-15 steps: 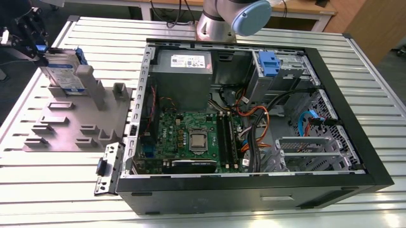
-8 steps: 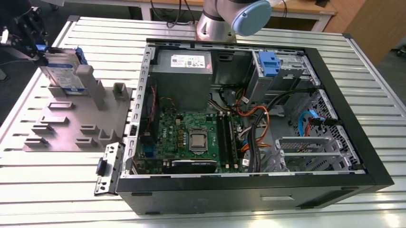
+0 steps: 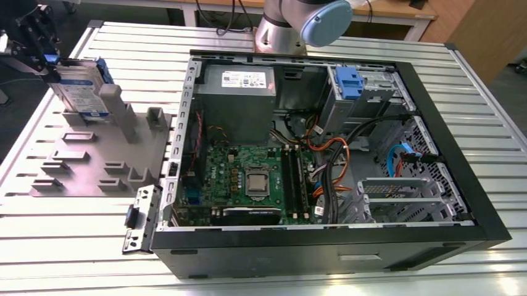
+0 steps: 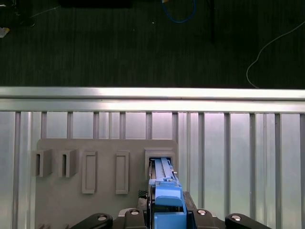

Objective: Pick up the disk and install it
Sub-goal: 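Pick up the disk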

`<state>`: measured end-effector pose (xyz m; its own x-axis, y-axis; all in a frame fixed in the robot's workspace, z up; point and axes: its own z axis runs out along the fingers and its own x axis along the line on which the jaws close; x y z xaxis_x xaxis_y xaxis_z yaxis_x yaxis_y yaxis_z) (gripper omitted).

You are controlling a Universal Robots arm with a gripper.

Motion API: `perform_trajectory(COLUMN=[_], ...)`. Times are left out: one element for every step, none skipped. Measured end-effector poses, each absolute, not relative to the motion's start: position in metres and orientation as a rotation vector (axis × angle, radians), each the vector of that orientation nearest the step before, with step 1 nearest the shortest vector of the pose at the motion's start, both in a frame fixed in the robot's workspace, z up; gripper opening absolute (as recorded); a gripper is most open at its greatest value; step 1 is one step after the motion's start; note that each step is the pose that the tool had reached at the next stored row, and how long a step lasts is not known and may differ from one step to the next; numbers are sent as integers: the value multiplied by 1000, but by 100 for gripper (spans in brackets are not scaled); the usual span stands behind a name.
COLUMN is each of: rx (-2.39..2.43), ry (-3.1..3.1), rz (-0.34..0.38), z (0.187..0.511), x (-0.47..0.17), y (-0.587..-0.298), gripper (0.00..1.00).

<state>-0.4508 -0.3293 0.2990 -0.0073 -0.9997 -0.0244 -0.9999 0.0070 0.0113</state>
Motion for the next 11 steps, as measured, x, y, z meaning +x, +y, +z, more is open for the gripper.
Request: perform_trajectory(rx=[-2207, -2207, -2207, -2207, -2207, -2207, -2207, -2207, -2207, -2207, -2207], ry=[2223, 2223, 2223, 2223, 2223, 2223, 2223, 2223, 2223, 2223, 2223], rz=[40, 40, 40, 40, 40, 40, 40, 40, 40, 40, 40], z=[299, 299, 299, 300, 300, 302, 302, 302, 302, 302, 303], x=[-451, -451, -451, -451, -451, -451, -451, -451, -451, -451, -451], y=[-329, -329, -329, -329, -329, -329, -329, -329, -329, -329, -329], gripper=[36, 36, 36, 36, 36, 36, 36, 36, 36, 36, 36])
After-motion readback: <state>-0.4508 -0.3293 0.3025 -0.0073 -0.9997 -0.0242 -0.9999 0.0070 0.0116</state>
